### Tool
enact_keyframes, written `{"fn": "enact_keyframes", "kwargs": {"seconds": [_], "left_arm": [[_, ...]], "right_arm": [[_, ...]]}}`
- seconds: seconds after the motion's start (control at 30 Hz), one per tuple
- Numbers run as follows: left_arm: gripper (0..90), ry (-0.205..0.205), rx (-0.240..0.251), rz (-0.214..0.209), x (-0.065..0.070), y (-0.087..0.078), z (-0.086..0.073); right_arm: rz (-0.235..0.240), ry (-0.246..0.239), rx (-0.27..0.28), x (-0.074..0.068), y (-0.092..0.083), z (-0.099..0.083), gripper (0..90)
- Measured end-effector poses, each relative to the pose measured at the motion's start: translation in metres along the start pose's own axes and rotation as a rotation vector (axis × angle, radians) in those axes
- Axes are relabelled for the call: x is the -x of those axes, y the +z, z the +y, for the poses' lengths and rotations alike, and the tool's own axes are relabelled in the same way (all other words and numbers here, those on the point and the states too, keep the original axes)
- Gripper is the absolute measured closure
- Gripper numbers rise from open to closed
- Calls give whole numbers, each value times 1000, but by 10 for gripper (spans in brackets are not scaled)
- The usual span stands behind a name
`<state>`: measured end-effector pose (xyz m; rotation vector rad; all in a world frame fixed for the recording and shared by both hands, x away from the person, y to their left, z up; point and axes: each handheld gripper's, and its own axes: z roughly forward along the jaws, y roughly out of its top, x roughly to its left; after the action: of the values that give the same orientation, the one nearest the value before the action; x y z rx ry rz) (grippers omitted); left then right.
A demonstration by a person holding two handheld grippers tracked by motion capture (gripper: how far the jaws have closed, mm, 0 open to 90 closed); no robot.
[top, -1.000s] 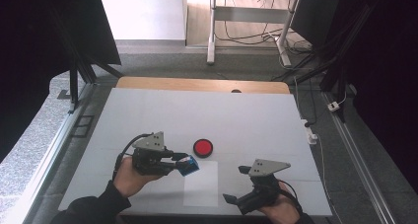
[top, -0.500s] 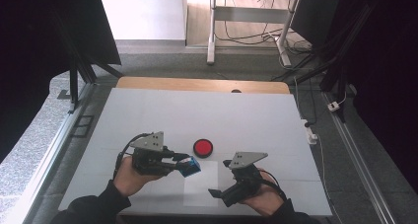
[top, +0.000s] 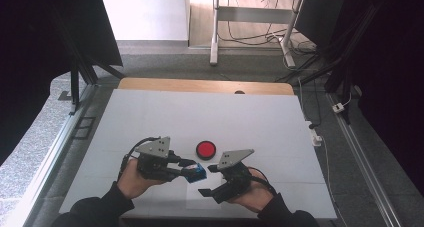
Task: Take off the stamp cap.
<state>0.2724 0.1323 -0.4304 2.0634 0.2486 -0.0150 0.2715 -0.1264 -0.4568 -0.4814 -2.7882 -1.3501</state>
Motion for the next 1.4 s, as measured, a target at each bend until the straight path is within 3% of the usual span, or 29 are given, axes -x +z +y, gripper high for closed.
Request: {"fn": "enact_keyframes", "kwargs": {"seconds": [0.23, 0.43, 0.77, 0.9, 1.3, 1.4], "left_arm": [[708, 31, 7, -24, 1, 2, 0], [708, 54, 24, -58, 1, 2, -1], [708, 73, 44, -81, 0, 1, -2], [707, 103, 50, -81, 1, 0, -2], [709, 99, 49, -78, 3, -1, 0], [710, 94, 46, -82, 3, 0, 0]], "right_arm": [[65, -37, -2, 2, 7, 3, 490], [123, -50, 3, 4, 10, 5, 556], [160, -54, 27, 4, 10, 6, 643], [197, -19, 27, 6, 10, 6, 672], [279, 105, 20, 12, 10, 5, 681], [264, 86, 12, 12, 9, 5, 681]]}}
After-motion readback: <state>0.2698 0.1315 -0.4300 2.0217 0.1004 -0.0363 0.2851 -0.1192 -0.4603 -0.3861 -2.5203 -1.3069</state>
